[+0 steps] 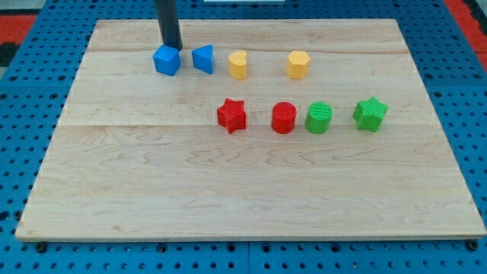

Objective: Adjust the blue blocks to the left of the heart in a horizontal line

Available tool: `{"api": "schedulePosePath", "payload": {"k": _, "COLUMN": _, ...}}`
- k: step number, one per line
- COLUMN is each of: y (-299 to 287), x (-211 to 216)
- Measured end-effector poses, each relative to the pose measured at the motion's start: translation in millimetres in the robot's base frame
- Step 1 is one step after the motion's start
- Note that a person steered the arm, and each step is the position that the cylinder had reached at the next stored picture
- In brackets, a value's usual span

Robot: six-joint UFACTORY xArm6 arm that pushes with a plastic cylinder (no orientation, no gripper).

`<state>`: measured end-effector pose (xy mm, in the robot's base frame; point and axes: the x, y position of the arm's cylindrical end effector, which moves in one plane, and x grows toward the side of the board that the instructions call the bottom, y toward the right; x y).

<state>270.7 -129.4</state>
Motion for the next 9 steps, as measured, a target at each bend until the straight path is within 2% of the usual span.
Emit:
{"api": "schedulePosePath", "payload": {"k": 4, "y": -13, "x": 2}}
{"api": "schedulePosePath", "payload": {"k": 6, "y": 60, "x": -10}}
{"api": "schedulePosePath", "payload": {"k": 8, "y": 71, "x": -10}}
{"api": "schedulePosePath", "payload": {"k": 9, "y": 71, "x": 4}}
